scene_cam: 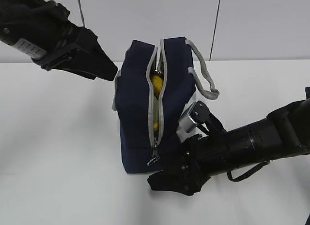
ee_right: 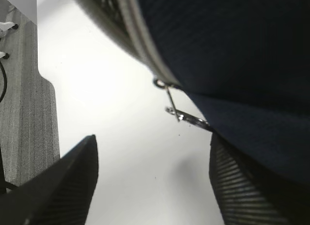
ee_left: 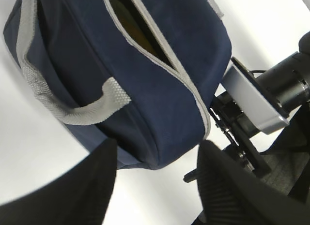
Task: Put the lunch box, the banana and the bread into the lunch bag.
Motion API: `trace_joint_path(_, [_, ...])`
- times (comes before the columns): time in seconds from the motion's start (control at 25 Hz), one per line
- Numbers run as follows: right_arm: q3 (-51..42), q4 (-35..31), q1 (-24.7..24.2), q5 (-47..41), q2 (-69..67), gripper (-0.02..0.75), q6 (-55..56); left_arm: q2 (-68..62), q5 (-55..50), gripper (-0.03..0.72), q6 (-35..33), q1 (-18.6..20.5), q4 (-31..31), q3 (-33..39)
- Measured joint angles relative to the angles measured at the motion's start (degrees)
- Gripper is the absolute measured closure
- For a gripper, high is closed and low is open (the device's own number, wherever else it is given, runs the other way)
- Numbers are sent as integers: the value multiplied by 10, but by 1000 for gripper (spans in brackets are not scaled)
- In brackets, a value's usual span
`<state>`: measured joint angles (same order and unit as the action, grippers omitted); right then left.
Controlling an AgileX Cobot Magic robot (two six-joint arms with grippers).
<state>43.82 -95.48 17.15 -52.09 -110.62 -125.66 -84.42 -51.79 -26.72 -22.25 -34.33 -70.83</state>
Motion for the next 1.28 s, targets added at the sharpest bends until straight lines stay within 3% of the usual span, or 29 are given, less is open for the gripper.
trace_joint_path(0.68, [0, -73, 0, 1, 0, 215, -25, 0, 0, 307, 0, 0, 0, 0])
trace_joint_path(0.96, [0, -76, 0, 25, 0, 381, -41, 0, 0, 307, 0, 0, 0, 0])
trace_joint_path(1.28, [0, -78, 0, 48, 0, 496, -74, 0, 0, 307, 0, 0, 0, 0])
